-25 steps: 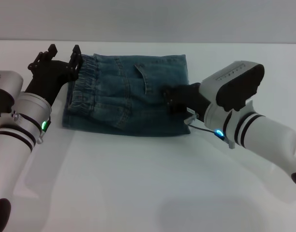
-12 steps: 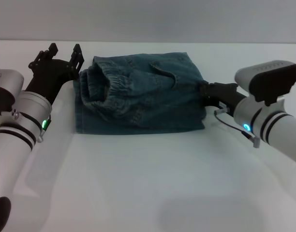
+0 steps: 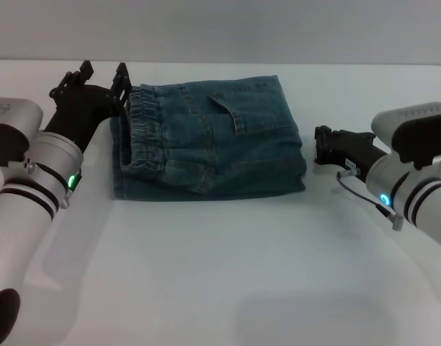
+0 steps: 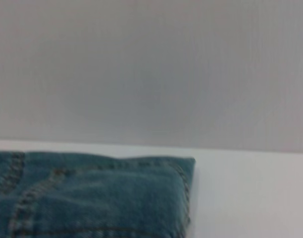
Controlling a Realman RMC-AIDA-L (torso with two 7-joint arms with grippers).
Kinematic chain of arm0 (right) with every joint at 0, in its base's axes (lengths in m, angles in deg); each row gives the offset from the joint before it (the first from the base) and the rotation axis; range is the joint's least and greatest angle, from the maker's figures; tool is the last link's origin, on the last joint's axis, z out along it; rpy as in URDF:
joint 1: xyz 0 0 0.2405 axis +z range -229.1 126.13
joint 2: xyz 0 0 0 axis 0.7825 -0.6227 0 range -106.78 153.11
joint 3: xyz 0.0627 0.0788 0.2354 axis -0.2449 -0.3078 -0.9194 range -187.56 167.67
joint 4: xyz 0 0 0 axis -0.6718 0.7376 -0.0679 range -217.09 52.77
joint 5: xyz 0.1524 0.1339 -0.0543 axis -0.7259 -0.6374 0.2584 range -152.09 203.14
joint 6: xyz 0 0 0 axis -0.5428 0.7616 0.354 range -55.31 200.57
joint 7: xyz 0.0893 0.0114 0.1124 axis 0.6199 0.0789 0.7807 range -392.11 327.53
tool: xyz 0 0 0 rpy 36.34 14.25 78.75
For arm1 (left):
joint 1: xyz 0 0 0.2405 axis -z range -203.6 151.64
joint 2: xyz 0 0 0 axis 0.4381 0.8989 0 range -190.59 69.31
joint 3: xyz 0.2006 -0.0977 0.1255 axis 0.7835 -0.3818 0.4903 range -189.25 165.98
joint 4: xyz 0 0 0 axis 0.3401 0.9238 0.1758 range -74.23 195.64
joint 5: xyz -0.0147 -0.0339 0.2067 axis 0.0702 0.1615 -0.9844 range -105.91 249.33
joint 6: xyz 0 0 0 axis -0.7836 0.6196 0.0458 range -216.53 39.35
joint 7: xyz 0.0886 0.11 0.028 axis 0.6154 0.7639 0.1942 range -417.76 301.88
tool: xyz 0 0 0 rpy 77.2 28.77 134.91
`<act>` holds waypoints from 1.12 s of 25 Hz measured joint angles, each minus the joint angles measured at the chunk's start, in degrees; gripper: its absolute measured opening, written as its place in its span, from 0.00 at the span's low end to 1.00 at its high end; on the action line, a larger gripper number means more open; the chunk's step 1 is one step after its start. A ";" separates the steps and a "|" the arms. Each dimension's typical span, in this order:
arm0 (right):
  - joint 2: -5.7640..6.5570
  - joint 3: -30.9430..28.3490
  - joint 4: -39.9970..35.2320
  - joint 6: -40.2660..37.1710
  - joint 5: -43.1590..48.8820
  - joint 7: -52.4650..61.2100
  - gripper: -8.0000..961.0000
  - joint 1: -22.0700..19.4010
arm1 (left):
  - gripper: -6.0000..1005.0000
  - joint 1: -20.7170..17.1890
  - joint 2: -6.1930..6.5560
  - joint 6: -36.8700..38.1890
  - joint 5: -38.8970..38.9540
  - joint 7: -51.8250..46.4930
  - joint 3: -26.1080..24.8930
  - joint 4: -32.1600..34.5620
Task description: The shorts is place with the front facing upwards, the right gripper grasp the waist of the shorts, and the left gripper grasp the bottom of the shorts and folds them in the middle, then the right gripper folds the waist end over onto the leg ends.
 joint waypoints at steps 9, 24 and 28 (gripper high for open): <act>0.02 -11.25 16.55 -6.35 0.09 -18.21 0.01 -14.47 | 0.60 1.05 0.06 -0.69 0.00 -0.77 7.77 -1.75; 0.34 -14.15 20.03 -7.07 1.43 -20.88 0.01 -18.45 | 0.61 5.29 -0.10 -12.82 0.34 -3.67 14.47 0.62; 0.35 -14.21 19.60 -6.74 1.58 -20.88 0.01 -18.41 | 0.61 5.28 -0.09 -13.61 0.35 -5.31 14.44 1.26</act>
